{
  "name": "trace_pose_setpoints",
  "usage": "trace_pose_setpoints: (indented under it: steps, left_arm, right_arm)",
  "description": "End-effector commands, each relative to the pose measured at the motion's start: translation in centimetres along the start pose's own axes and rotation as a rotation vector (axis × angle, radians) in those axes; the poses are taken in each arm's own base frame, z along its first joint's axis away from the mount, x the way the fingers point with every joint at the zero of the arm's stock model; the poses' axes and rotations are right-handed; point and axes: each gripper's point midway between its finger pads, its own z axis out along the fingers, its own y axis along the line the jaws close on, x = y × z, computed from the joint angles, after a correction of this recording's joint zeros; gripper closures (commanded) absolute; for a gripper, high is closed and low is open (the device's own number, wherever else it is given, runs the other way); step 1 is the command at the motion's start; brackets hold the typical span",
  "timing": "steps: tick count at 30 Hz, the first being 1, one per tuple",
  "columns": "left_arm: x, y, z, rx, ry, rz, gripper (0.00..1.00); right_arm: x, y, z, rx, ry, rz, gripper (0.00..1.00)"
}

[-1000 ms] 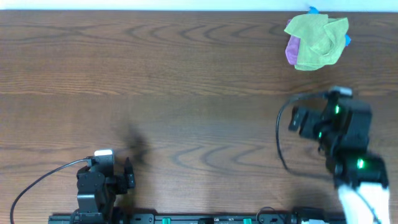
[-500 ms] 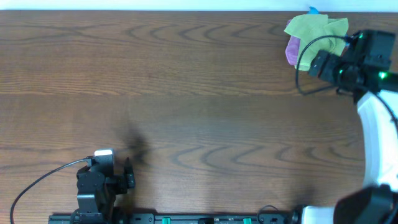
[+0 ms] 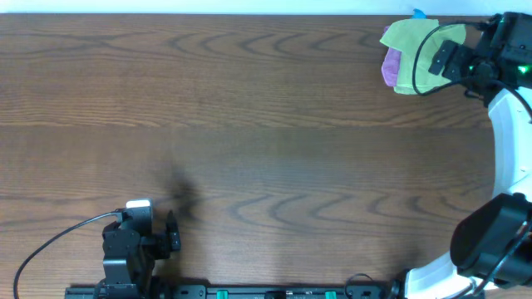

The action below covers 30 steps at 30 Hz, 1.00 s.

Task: Fold the cloth
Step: 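Reach the right gripper up to the cloth pile at top right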

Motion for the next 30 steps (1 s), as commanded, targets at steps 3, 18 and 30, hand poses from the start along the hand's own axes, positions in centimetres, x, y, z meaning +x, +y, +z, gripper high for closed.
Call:
trace_pose_setpoints:
  steps: [3, 18, 30]
  left_arm:
    - [1.9, 0.6, 0.3, -0.035, 0.069, 0.029, 0.04]
    - [1.9, 0.6, 0.3, -0.035, 0.069, 0.029, 0.05]
    - [1.9, 0.6, 0.3, -0.035, 0.069, 0.029, 0.05]
  right_arm:
    - [-3.2, -0.1, 0.3, 0.004, -0.117, -0.023, 0.01]
    - [-4.2, -0.1, 10.5, -0.026, -0.106, -0.004, 0.01]
    - [-3.6, 0.6, 13.3, -0.057, -0.091, 0.007, 0.24]
